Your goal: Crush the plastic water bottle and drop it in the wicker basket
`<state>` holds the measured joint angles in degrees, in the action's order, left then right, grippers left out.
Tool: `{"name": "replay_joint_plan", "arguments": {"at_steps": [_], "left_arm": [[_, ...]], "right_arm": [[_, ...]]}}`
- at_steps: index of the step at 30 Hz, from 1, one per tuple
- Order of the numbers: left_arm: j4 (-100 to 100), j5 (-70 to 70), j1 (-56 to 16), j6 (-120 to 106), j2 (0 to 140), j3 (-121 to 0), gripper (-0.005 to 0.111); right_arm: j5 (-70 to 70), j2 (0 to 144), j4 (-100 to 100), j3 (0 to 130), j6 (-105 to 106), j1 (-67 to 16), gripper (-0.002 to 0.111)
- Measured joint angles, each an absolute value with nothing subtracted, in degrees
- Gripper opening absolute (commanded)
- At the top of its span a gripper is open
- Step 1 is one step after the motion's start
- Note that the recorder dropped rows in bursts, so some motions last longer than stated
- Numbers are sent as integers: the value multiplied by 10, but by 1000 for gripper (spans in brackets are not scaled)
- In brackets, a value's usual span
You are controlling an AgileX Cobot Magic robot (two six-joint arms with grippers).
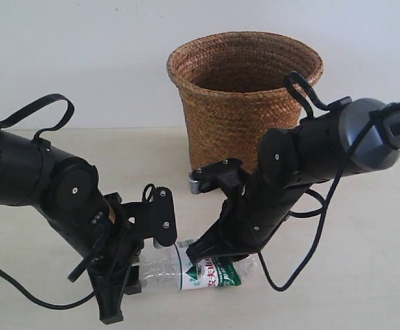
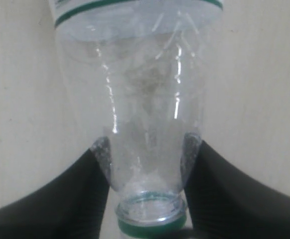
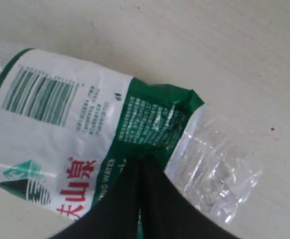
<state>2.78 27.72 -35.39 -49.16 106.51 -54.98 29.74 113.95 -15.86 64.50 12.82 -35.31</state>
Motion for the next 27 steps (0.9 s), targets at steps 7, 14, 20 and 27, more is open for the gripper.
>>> {"name": "replay_joint_plan", "arguments": {"at_steps": [7,14,20,27], "left_arm": [[29,276,-354,-492,1065,-550,4],[30,276,-354,-492,1062,-550,13],[32,288,-354,-487,1042,-547,64],[32,277,-356,-470,1030,-548,66]], "right_arm": [[324,1150,-141,670,98,-354,0],[356,1158,-138,690,100,-354,0],[368,1159,-153,691,109,-341,0],[375,1160,-159,692,115,-338,0]]}}
